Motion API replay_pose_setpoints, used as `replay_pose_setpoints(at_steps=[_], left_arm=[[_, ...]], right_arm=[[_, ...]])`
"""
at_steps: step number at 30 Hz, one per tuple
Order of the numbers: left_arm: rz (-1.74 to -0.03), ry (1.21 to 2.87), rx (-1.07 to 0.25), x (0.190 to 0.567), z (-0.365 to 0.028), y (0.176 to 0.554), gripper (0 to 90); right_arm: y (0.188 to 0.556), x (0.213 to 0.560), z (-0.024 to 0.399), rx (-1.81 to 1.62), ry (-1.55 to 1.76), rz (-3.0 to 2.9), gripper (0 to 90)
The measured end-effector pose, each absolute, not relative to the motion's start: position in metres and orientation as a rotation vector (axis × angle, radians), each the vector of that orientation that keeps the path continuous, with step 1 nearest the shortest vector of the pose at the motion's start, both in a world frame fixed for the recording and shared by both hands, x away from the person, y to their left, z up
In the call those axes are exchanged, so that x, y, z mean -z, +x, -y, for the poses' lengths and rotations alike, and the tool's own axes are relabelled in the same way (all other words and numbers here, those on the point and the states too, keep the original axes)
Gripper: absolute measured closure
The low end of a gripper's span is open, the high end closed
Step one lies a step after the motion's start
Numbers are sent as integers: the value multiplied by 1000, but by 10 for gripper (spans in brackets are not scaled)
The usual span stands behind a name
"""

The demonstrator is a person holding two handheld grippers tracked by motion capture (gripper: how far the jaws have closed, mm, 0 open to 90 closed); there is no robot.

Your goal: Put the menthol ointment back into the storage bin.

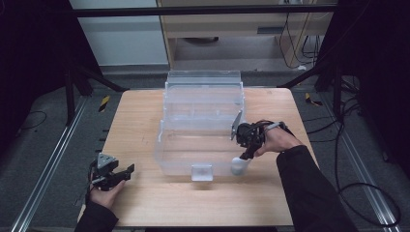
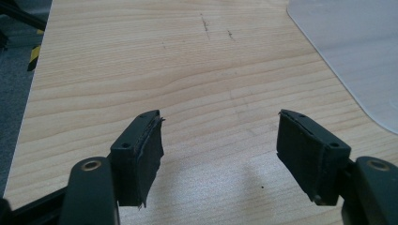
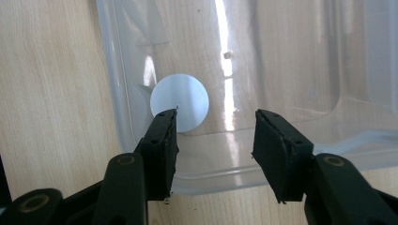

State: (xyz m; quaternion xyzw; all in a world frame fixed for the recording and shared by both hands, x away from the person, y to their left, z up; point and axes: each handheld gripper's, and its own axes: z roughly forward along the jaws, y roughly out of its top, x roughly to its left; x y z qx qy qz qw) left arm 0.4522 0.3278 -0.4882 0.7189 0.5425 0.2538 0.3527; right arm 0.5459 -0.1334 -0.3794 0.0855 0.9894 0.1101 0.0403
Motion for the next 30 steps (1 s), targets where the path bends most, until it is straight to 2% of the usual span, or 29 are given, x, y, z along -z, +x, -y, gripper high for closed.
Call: replay_pose_setpoints(at_steps=[9, 18, 30], left_arm=[[-1405, 1857, -655, 488, -327, 452, 308], [-1412, 1856, -657, 488, -327, 452, 307], [-1403, 1863, -657, 487, -326, 452, 306]], right_arm=[[541, 358, 149, -477, 371, -2924, 469], [524, 337, 177, -677, 518, -2781, 390], [505, 347, 212, -947, 817, -2484, 209]])
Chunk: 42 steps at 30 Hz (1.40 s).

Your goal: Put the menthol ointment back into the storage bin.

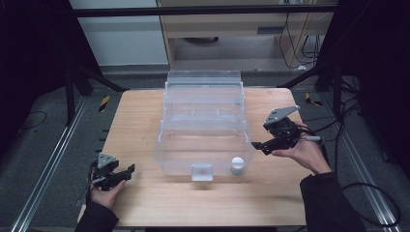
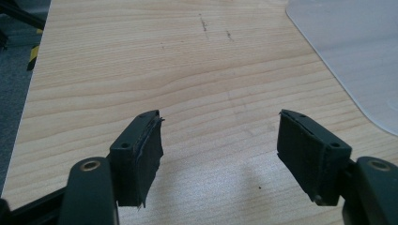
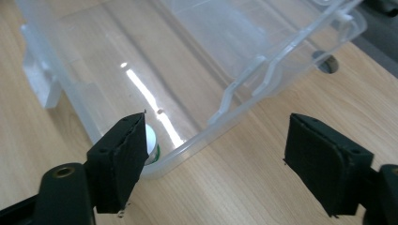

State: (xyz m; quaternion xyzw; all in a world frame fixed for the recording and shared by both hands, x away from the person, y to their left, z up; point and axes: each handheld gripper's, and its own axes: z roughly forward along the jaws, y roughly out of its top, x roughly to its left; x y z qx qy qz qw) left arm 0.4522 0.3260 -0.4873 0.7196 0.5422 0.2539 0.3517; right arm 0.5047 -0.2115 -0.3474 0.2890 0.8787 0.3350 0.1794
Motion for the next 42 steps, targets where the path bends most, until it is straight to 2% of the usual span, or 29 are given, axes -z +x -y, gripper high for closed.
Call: replay_pose_setpoints(at_steps=[8, 20, 32, 42], left_arm=[[-1399, 1863, -656, 487, -325, 452, 303], [-1398, 1866, -656, 488, -325, 452, 296], [-1398, 1884, -636, 492, -326, 454, 272], [-1418, 1862, -661, 495, -333, 455, 248]], right_arm=[[487, 366, 227, -1035, 969, -2335, 133], [467, 418, 253, -1136, 1210, -2102, 112], [464, 458, 277, -1052, 1289, -2056, 85], [467, 475, 296, -1014, 1327, -2032, 62]])
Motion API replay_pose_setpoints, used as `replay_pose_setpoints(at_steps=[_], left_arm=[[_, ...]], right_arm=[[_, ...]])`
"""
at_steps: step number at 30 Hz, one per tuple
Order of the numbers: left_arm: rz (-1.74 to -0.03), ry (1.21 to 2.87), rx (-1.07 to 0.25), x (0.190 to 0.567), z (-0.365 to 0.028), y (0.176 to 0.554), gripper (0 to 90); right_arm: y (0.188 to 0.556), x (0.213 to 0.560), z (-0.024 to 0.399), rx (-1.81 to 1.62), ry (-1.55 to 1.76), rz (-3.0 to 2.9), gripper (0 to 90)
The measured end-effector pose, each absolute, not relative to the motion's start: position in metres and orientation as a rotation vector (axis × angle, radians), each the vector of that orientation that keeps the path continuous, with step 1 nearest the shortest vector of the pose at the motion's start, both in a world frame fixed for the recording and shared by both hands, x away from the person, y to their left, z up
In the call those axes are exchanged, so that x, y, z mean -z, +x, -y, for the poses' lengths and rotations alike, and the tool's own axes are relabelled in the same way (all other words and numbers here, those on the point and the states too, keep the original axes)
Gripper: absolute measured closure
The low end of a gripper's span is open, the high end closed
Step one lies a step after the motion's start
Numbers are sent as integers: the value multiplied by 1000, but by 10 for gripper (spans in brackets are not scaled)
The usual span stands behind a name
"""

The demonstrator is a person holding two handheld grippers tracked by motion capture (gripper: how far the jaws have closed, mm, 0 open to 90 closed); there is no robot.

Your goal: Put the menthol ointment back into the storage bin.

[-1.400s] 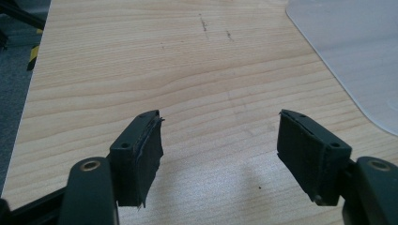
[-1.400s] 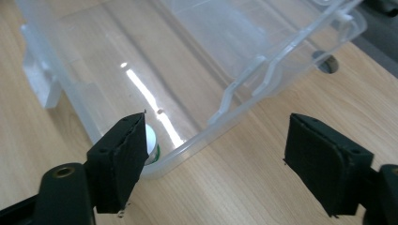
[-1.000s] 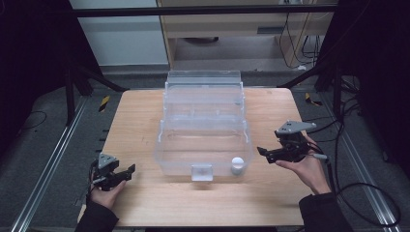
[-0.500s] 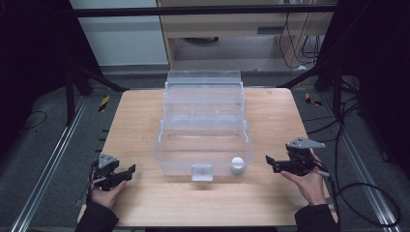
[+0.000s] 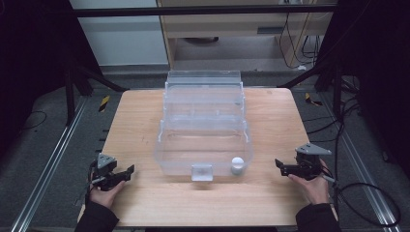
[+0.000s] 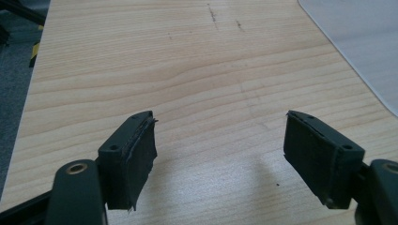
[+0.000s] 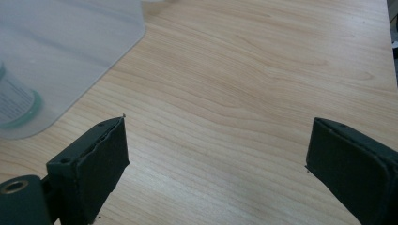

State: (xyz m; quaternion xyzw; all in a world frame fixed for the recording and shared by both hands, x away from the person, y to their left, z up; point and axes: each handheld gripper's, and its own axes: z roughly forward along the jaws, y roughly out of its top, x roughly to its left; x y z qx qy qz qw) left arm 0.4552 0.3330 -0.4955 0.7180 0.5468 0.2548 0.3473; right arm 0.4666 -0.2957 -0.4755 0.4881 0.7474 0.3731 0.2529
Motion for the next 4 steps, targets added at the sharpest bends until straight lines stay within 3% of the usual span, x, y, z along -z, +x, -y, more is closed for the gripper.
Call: replay_pose_setpoints(at_steps=[4], left_arm=[[-1416, 1864, -666, 496, -333, 455, 247]], right_arm=[[467, 477, 300, -1014, 1322, -2035, 60]])
